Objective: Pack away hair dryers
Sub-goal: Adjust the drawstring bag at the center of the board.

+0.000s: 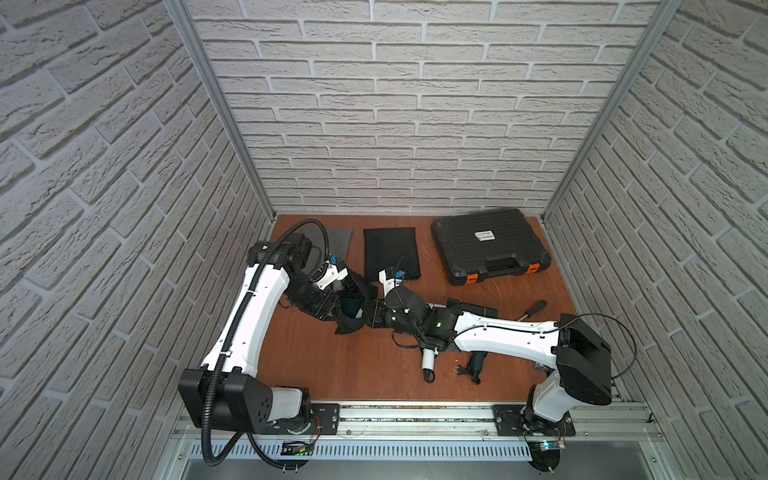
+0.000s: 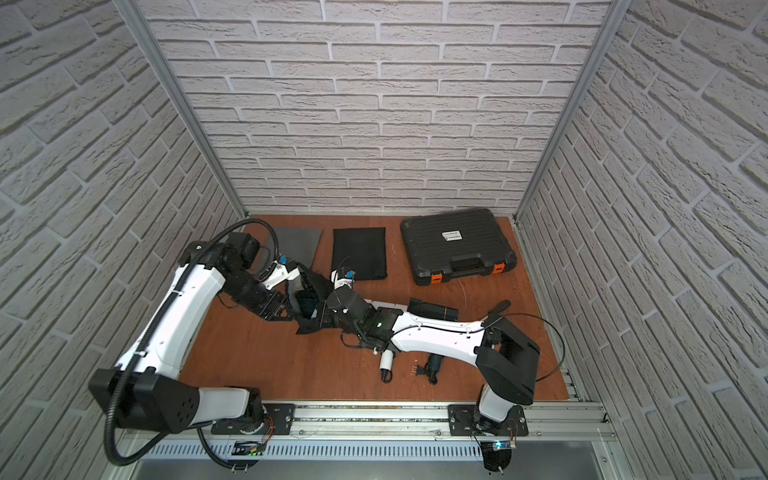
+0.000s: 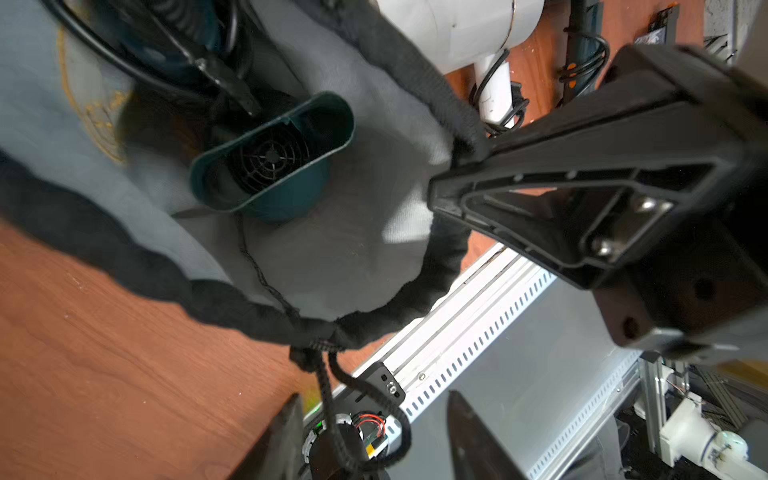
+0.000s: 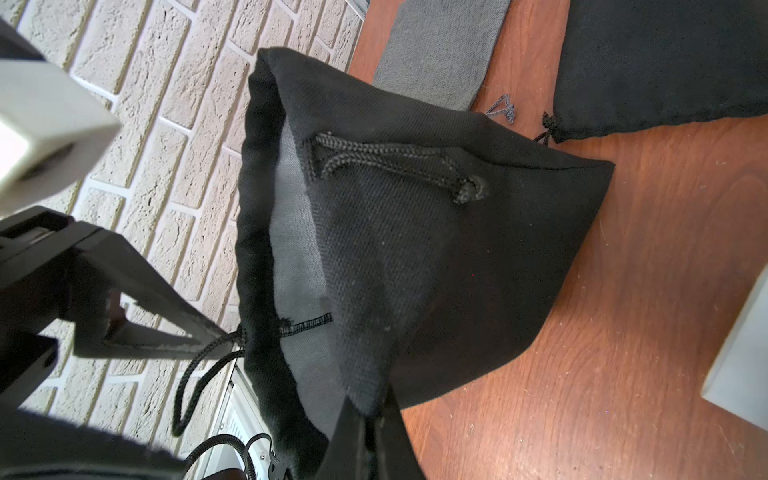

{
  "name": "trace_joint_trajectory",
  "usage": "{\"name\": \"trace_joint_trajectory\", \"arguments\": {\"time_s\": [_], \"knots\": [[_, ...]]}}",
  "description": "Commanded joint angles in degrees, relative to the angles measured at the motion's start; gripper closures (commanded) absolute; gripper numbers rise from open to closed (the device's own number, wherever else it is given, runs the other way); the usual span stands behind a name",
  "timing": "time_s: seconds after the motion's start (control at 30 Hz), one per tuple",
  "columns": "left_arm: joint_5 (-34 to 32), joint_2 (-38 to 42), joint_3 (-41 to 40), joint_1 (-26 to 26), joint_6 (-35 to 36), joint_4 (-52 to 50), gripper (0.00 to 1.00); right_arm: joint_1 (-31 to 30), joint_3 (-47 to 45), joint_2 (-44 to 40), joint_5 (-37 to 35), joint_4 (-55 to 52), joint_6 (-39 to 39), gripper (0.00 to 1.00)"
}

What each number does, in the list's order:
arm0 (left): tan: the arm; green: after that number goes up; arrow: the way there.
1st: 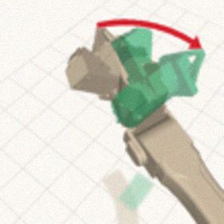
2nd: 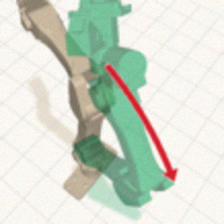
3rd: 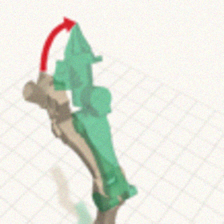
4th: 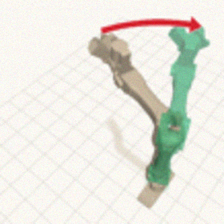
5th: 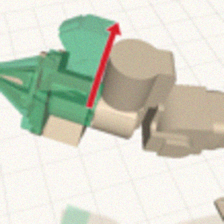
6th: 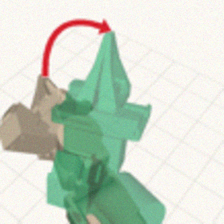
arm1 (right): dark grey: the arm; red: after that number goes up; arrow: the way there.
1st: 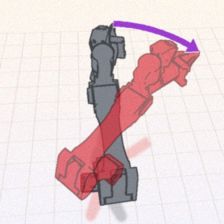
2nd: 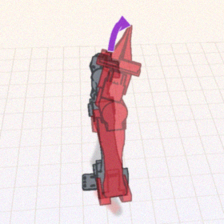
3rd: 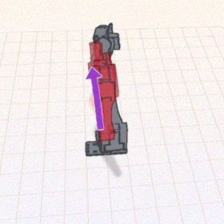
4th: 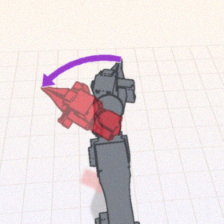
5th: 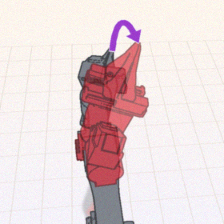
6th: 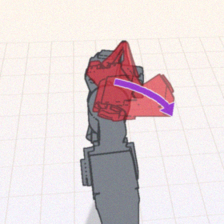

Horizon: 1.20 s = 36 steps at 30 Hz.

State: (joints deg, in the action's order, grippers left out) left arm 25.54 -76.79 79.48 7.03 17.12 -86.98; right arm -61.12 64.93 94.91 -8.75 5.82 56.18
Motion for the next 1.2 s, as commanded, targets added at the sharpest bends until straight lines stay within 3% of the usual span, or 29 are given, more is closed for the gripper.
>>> {"name": "trace_joint_trajectory", "arguments": {"time_s": [0.0, 0.23, 0.7, 0.97, 1.17], "knots": [[-0.96, -0.28, -0.35, 0.8, 0.21, -1.22, 0.59, -0.31, -1.11, -1.22, -0.42, 2.93, 0.04, 0.97], [-3.39, 0.31, 0.35, 1.07, 0.87, -2.55, 1.0, -0.31, -1.38, -1.4, -0.53, 2.98, -0.02, 0.97], [-14.45, -0.88, 14.23, 0.62, 1.51, -1.44, 1.0, -0.49, -4.84, -4.02, -0.47, 3.53, 1.27, 0.97], [-15.12, -4.58, 23.74, 0.46, 1.72, -0.84, 1.0, -2.01, -6.04, -5.79, -1.13, 3.2, 1.76, 0.97], [-11.79, -5.16, 23.18, 0.7, 0.74, 0.31, 1.0, -2.78, -6.1, -4.19, -1.57, 2.36, 2.16, 0.97]]}}
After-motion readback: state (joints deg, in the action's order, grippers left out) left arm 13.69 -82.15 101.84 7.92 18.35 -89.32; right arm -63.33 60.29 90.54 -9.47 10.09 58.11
